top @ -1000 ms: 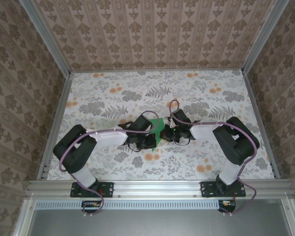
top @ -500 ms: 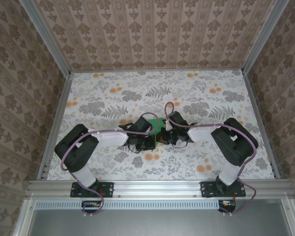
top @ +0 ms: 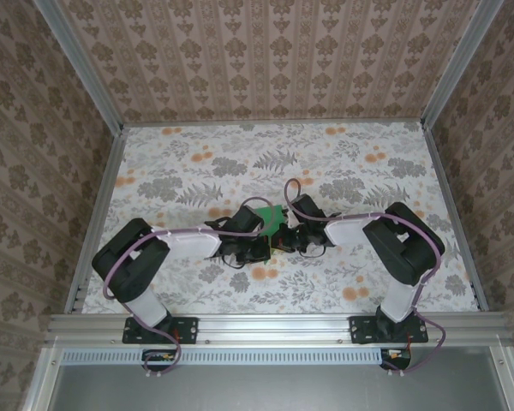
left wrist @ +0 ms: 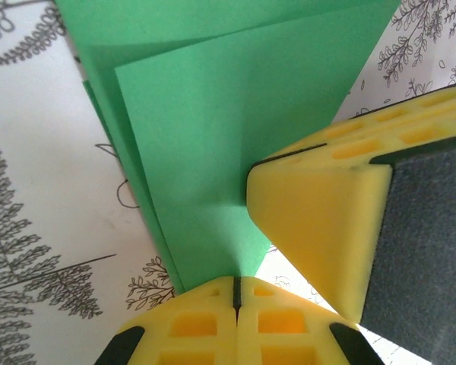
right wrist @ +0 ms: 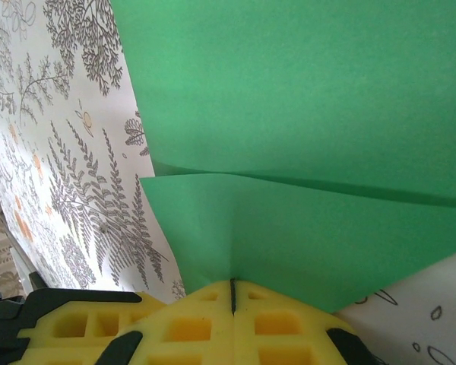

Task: Fold a paper plane with a square sheet of paper (pick it up from the middle)
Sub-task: Third fold the triangle at the center of the table.

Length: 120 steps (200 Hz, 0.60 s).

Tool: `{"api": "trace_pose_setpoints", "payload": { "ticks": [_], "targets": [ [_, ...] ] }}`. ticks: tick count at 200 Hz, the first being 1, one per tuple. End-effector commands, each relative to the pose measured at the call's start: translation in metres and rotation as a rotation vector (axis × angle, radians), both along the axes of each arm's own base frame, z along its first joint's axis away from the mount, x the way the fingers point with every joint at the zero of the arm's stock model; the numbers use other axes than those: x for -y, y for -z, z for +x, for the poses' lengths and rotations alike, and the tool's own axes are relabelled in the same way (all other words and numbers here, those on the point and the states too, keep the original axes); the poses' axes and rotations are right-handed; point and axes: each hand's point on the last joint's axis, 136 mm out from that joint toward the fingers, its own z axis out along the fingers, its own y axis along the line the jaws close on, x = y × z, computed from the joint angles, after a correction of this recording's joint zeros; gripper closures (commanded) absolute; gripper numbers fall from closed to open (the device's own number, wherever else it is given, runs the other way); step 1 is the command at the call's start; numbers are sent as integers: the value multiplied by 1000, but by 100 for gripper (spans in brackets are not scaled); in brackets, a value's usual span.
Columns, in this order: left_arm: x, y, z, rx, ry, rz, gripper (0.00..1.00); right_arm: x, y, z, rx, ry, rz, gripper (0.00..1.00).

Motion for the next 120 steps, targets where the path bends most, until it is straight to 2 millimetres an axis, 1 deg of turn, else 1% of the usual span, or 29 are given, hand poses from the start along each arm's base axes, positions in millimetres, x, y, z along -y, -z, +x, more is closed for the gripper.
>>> {"api": "trace_pose_setpoints", "payload": {
  "ticks": [1, 35, 52, 75, 98, 106, 120],
  "targets": [
    [-39, 33, -26, -106, -38, 171, 100, 20, 18, 5, -24, 13, -76, 98],
    [-53, 43, -40, -161, -44, 221, 100, 39, 17, 30, -4, 53, -80, 97],
    [-56, 45, -44, -175, -48, 228, 100, 50, 19, 44, -7, 82, -91, 97],
    [-56, 46, -44, -176, -46, 228, 100, 65, 18, 61, -7, 129, -101, 97],
    [-53, 44, -42, -167, -41, 221, 100, 70, 4, 71, 23, 145, -102, 97],
    [-52, 43, -41, -163, -39, 221, 100, 68, -5, 73, 39, 142, -87, 97],
    [-50, 42, -39, -158, -35, 216, 100, 63, -19, 71, 62, 131, -50, 97]
  ]
}}
